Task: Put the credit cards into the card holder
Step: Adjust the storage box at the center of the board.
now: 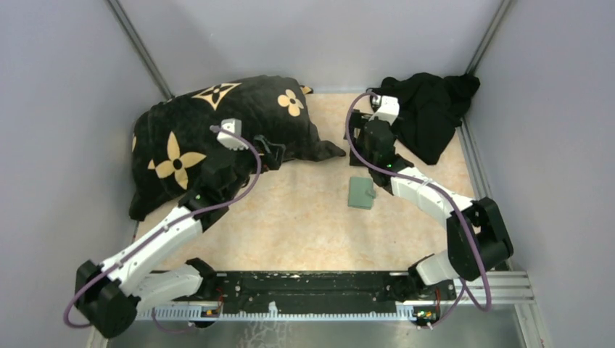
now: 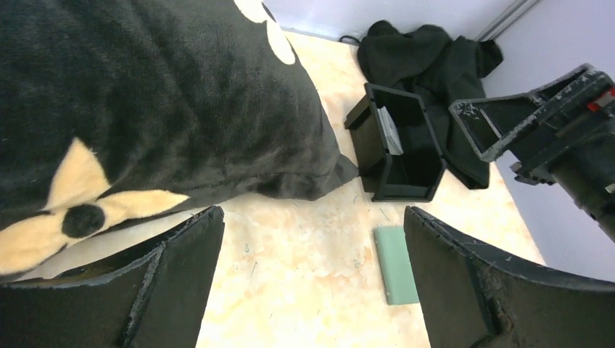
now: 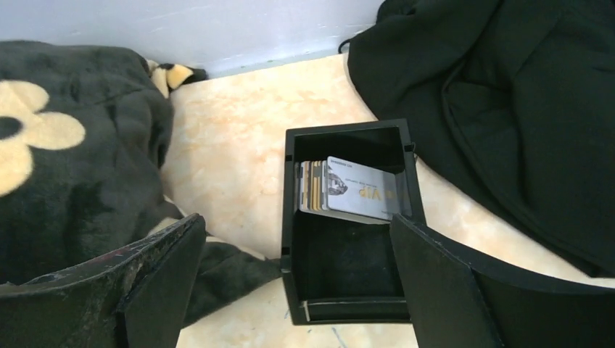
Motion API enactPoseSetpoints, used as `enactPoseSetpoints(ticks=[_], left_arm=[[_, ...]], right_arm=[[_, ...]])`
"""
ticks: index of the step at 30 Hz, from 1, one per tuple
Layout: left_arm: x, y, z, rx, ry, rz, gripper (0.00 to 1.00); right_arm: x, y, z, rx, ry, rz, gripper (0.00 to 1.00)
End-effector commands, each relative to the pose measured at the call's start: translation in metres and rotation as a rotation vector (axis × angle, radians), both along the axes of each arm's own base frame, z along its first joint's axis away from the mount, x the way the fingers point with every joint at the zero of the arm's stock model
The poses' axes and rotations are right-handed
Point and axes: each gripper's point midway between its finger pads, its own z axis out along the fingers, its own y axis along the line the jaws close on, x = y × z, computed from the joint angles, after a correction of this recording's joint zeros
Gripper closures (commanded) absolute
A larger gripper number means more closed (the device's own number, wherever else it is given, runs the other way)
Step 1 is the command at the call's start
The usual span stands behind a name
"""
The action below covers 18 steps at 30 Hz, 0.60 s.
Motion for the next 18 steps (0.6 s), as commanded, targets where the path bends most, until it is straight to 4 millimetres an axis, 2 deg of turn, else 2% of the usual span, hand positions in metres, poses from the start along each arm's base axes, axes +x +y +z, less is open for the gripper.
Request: enactPoseSetpoints(ticks=[1,5,8,13,14,16,18], left_arm=[[0.025,-0.009,0.0,0.049,0.012,0.054,0.01],[0.043,-0.019,-0.011,0.066,0.043,0.074,0.01],[0.049,-0.023,-0.019,0.066,0.06,0.08,0.01],[0.052,-0.024,-0.029,0.074,0.082,0.087,0.01],[0.052,-0.023,-0.031,0.079,0.089,0.089,0.01],[0.052,-0.023,-0.037,0.082,0.102,0.09,0.01],[0.051,-0.025,-0.041,0.077,0.112,0.084,0.01]], right_arm=[[0.012,0.002,0.026,-0.12,-0.105,0.022,0.05],[0.022,0.013,0.022,-0.193,-0.071,0.076,0.2],[0.031,0.014,0.002,-0.246,0.055,0.068,0.33],[0.041,0.033,-0.023,-0.212,0.138,0.152,0.38],[0.042,0.033,-0.024,-0.192,0.148,0.163,0.39],[0.049,0.035,-0.042,-0.185,0.2,0.166,0.4],[0.052,0.032,-0.051,-0.186,0.236,0.165,0.4]])
